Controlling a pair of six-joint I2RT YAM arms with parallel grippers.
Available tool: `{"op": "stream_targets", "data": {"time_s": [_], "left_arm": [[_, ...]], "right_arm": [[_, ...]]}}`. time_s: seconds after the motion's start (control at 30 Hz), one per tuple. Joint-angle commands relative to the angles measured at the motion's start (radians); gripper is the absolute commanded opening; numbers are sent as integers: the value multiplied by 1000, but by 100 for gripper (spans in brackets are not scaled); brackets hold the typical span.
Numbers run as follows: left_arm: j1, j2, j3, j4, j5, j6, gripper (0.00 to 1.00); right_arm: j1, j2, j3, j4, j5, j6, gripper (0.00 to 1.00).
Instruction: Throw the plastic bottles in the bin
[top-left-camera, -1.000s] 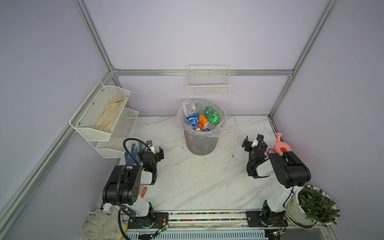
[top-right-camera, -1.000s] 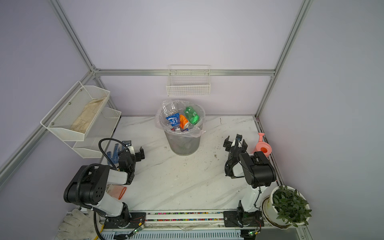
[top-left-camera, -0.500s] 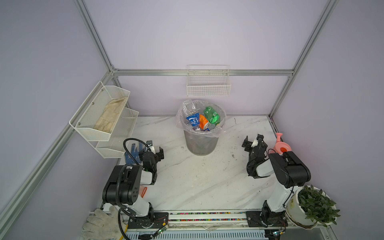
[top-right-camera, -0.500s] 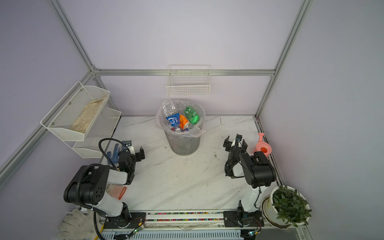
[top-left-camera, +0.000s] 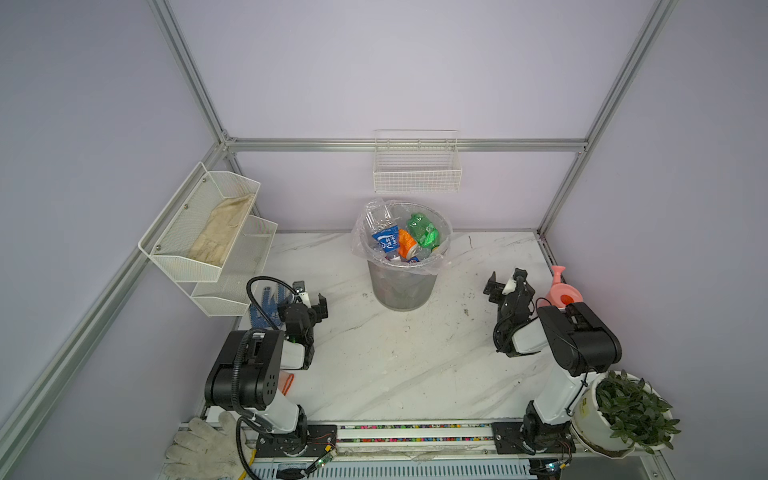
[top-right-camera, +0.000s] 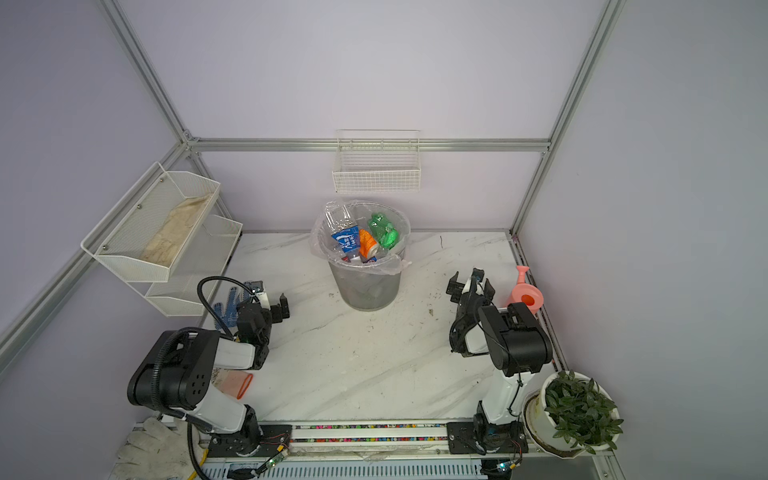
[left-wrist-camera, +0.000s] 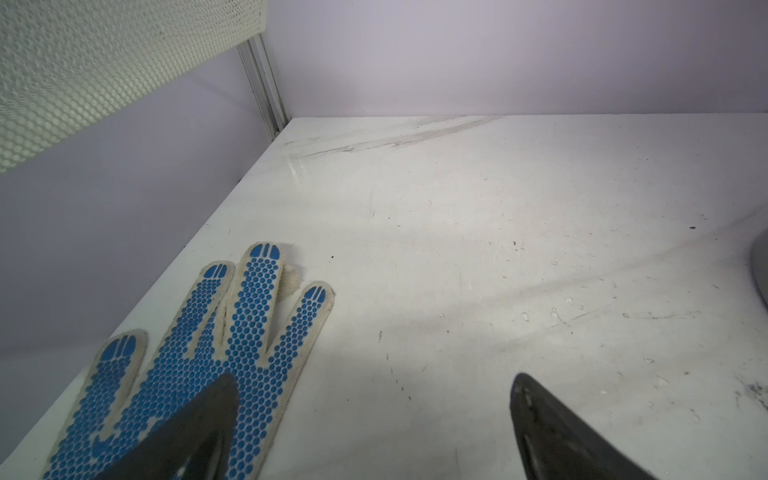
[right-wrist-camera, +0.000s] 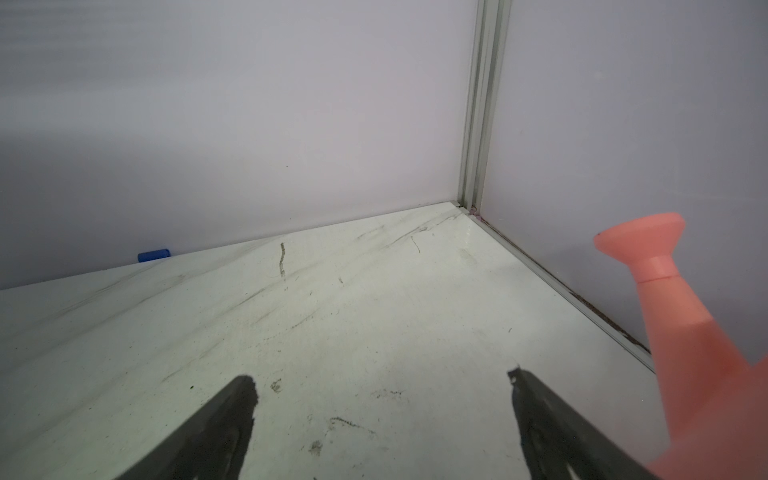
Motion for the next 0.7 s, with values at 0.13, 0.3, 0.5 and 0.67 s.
{"op": "stream_targets", "data": {"time_s": [0.13,0.3,0.5,0.67], "left_arm": [[1,-13,34,19,11,-14,100],[6,-3,36,32,24,-11,100],[5,-15,35,17,26,-13,100],[5,-10,35,20,34,-11,100]], "right_arm": [[-4,-18,-2,15,3,5,97],[-4,-18,-1,14,3,3,97],[-4,-10,6,6,0,8,97],[-4,-19,-1,9,1,7,97]]}}
